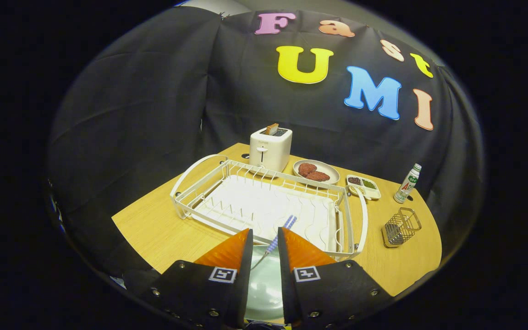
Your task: Take the plate from the dish rack, then take the spoon from the basket and place it into the plate.
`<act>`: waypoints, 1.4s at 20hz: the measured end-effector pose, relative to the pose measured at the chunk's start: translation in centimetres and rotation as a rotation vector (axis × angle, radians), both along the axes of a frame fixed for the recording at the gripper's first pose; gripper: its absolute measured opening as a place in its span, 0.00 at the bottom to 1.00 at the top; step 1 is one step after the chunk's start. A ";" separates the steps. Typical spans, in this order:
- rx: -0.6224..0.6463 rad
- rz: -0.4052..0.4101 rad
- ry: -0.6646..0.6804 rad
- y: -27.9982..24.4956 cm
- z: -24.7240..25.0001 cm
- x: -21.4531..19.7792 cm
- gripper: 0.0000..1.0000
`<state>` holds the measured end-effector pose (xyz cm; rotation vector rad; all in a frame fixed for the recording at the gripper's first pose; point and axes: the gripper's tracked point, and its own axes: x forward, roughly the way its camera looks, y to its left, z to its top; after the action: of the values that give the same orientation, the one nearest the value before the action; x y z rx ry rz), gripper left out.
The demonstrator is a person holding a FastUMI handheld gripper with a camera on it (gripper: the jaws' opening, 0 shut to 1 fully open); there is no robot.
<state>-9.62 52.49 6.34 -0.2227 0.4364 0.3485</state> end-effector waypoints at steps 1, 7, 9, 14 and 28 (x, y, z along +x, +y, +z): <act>-0.001 0.001 0.004 0.0 -0.1 -0.1 0.31; 0.003 0.002 0.034 0.1 -1.3 -0.3 0.31; 0.005 -0.004 0.027 -0.2 -0.8 -0.3 0.31; 0.004 -0.035 -0.051 -1.6 3.4 0.5 0.31; 0.092 -0.319 -0.451 -13.6 24.7 6.6 0.31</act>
<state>-3.03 38.86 31.02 -0.1325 0.0069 -0.0002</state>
